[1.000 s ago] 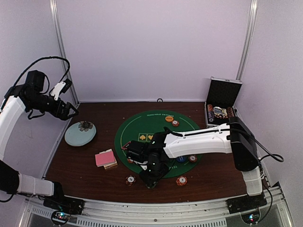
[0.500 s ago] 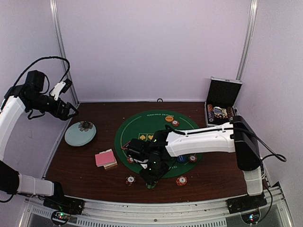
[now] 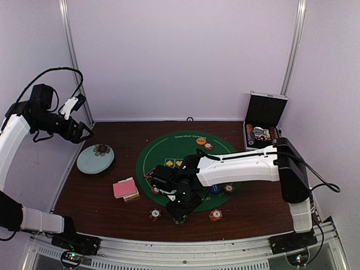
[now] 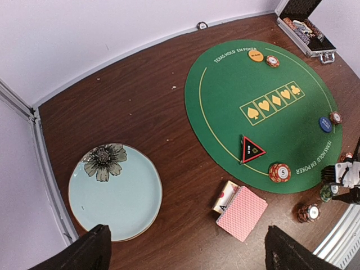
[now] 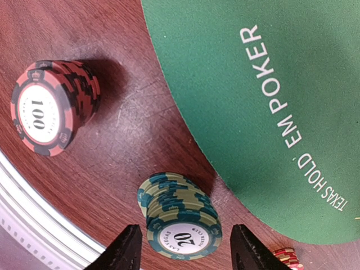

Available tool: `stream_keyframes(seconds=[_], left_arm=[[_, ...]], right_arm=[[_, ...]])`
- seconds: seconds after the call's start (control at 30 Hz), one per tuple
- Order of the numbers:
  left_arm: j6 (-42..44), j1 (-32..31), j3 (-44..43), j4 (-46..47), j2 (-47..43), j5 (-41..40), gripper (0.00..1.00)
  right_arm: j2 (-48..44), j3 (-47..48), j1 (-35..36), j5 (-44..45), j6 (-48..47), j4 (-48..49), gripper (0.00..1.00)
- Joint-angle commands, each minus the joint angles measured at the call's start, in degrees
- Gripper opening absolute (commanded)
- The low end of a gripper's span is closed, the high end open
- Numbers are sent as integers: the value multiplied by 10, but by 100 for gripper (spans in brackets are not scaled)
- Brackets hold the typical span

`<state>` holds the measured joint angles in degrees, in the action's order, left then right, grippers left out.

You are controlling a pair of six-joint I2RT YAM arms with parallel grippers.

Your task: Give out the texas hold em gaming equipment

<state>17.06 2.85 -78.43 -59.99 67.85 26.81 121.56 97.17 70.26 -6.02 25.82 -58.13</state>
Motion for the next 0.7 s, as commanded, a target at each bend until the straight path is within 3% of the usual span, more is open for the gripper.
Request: stream_keyframes(seconds=[0.0,0.67], left_arm=[[8,4,-2,8,-9,8,98],[8,3,-4,8,-9,7,98]], right_arm=[[-4,13,-2,2,-1,-8,57],[7,12,4,4,-2,-4,55]])
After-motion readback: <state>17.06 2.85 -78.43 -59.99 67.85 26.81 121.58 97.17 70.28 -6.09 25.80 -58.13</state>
